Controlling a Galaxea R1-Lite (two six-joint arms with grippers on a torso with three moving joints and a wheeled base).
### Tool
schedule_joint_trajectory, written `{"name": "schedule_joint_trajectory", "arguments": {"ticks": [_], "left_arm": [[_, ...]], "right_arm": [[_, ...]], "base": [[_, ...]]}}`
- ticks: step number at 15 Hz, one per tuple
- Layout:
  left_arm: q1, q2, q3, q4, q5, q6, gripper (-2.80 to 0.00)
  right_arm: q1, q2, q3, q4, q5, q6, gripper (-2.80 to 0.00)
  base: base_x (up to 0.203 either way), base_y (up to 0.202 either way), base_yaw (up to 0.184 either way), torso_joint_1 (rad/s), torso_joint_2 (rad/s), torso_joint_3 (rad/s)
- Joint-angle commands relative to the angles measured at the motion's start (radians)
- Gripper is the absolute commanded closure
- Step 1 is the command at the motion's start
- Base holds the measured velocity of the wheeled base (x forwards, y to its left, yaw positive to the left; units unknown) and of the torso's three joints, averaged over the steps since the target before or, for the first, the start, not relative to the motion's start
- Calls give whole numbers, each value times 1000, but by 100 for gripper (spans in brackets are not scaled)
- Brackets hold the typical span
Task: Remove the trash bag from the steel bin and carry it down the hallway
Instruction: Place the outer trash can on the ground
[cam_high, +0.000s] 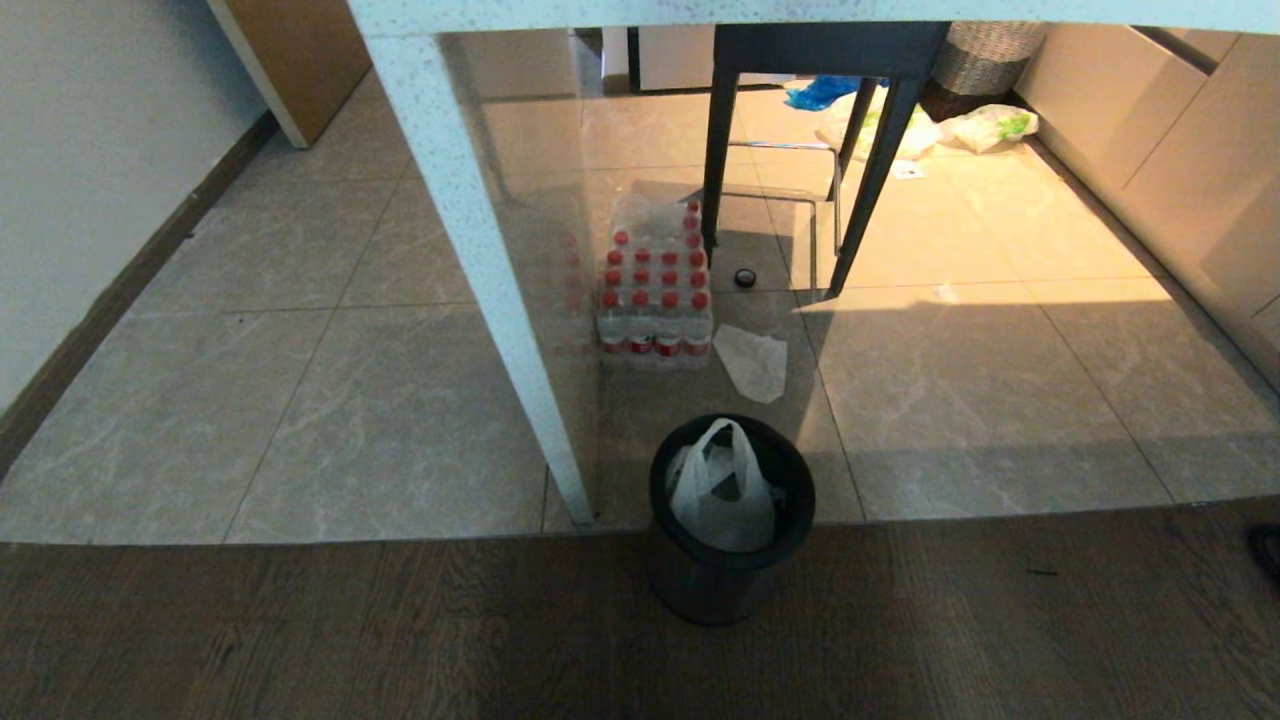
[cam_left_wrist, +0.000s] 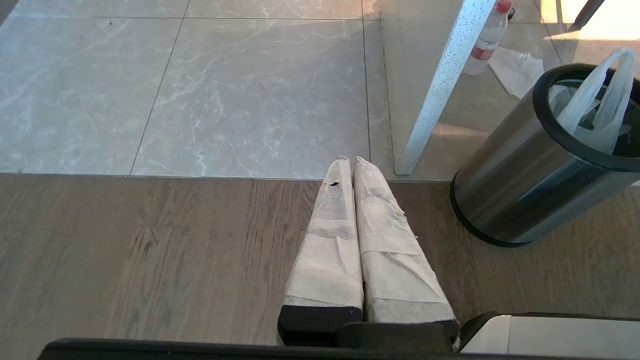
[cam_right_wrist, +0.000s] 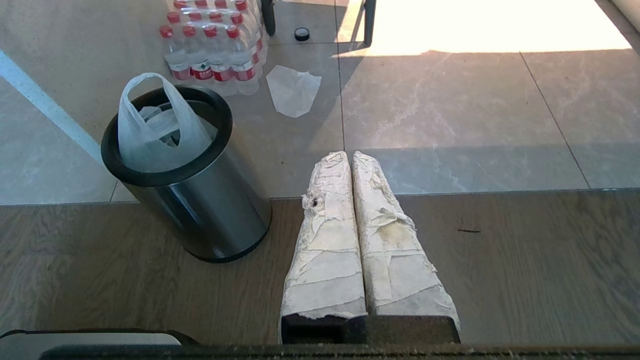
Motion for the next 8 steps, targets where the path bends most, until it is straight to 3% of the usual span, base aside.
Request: {"name": "schedule_joint_trajectory", "arguments": {"ticks": [1, 4, 8], "left_arm": [[0, -2, 0, 0, 0, 1, 0], [0, 0, 2, 3, 0, -11, 0], [0, 0, 1, 3, -1, -9, 0]], "right_arm": [[1, 1, 40, 1, -1, 1, 0], [1, 1, 40, 1, -1, 1, 0], [1, 1, 40, -1, -2, 1, 0]], "base": [[0, 0, 0, 0, 0, 0], [1, 46, -10, 1, 2, 0], [1, 169, -6, 3, 3, -2]]}}
